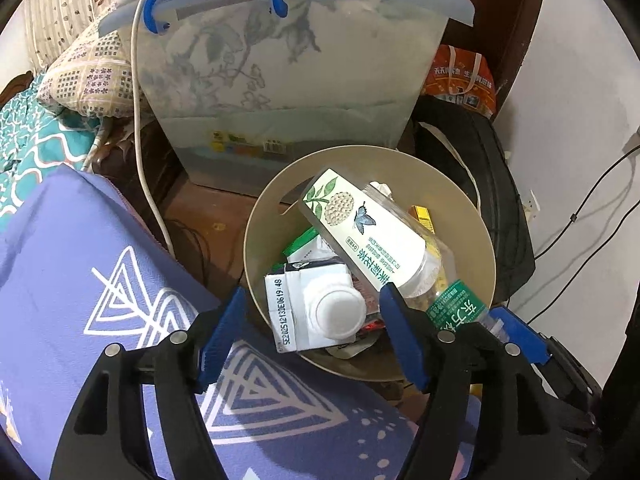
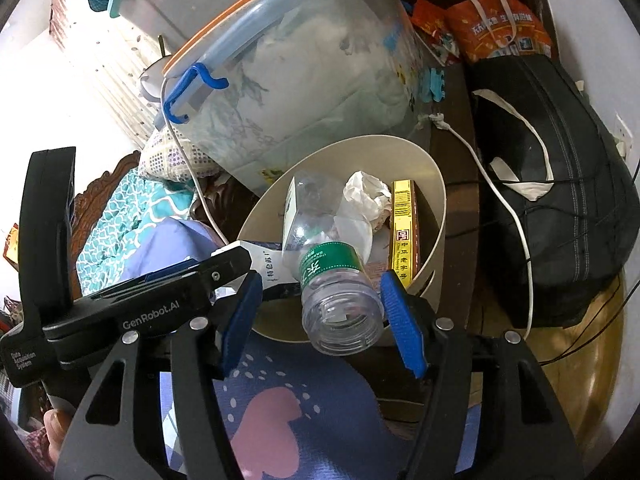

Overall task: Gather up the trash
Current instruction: 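Carry the carton and bottle to the wastebasket and release both, then push the bottle down into the wastebasket with the right gripper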

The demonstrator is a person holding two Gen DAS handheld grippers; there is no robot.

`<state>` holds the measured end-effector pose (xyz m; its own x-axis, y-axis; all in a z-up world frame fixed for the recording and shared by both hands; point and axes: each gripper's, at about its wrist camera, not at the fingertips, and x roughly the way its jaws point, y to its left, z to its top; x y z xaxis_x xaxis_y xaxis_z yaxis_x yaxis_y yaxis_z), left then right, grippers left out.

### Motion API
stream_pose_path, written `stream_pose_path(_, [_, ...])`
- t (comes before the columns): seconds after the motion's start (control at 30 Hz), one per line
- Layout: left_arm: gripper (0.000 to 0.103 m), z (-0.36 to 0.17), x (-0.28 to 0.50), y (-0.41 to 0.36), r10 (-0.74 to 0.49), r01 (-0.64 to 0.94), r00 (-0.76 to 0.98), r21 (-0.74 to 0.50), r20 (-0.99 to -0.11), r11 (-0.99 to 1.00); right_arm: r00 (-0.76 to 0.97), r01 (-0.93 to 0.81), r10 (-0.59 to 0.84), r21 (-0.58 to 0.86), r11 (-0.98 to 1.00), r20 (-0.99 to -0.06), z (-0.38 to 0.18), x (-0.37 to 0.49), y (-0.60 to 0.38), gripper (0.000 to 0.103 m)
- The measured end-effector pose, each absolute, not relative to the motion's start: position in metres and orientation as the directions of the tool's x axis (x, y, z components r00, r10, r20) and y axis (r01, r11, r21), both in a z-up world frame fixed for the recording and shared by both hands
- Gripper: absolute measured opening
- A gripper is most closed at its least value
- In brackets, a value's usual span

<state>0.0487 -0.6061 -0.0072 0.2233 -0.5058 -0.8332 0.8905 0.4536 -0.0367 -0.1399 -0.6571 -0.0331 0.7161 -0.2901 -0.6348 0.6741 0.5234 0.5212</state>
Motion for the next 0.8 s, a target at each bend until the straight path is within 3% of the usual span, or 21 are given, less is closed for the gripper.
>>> stream_pose_path(0.43, [0.068, 0.014, 0.051, -0.577, -0.545, 0.874, 0.298, -0.005, -0.784, 0.487, 0.725, 0.678, -0.382, 0.496, 0.543, -0.573, -0.006, -0.155, -0.642, 0.063])
stream_pose_path(0.5, [0.068, 0.016, 0.051, -0.572, -0.546, 0.868, 0.312, 0.001, -0.778, 0.496, 0.723, 0.68, -0.39, 0.488, 0.548, -0.57, -0.005, -0.155, -0.641, 0.06])
stream_pose_path(0.63, [0.068, 0.018, 0.052, -0.566, -0.545, 0.864, 0.33, 0.013, -0.771, 0.504, 0.718, 0.679, -0.378, 0.469, 0.565, -0.584, -0.01, -0.145, -0.639, 0.044])
stream_pose_path(0.8, [0.068, 0.017, 0.051, -0.562, -0.542, 0.862, 0.34, 0.025, -0.768, 0.506, 0.696, 0.689, -0.374, 0.421, 0.59, -0.613, -0.012, -0.13, -0.646, 0.036])
